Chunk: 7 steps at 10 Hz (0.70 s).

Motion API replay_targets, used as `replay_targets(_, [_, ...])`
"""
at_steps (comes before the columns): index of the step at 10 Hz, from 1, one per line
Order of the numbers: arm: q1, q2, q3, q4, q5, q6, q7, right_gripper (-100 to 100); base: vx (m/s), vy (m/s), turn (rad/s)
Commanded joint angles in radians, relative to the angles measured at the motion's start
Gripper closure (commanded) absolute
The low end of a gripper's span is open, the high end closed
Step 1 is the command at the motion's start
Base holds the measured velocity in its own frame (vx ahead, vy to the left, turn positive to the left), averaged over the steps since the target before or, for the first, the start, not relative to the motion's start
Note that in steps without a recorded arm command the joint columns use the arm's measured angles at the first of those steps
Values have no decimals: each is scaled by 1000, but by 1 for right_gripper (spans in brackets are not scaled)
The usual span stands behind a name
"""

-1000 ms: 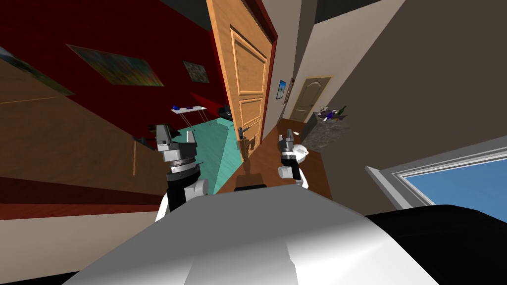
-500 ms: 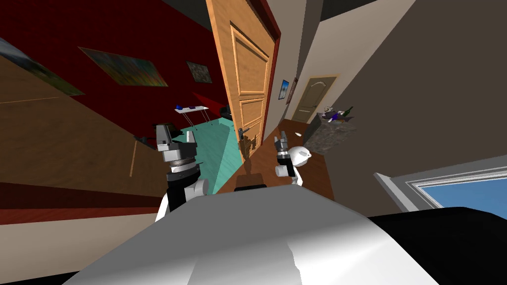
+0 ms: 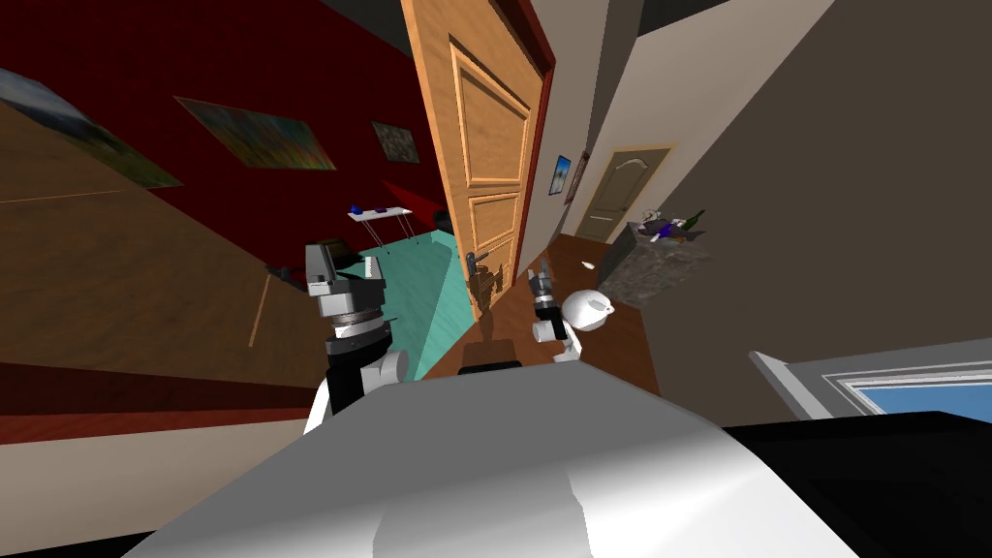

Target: Push the door open

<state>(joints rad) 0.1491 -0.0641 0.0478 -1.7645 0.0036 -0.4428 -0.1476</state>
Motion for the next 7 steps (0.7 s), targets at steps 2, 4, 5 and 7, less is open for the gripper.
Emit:
replay_targets(2, [-59, -1, 22, 83, 22, -8, -23, -100, 61, -59, 87])
replay_targets(4, [-87, -3, 32, 138, 32, -12, -34, -100, 47, -60, 54])
replay_targets(5, [-87, -3, 32, 150, 32, -12, -34, -100, 38, -35, 42])
replay_targets(7, [-144, -4, 52, 226, 52, -20, -58, -100, 54, -55, 91])
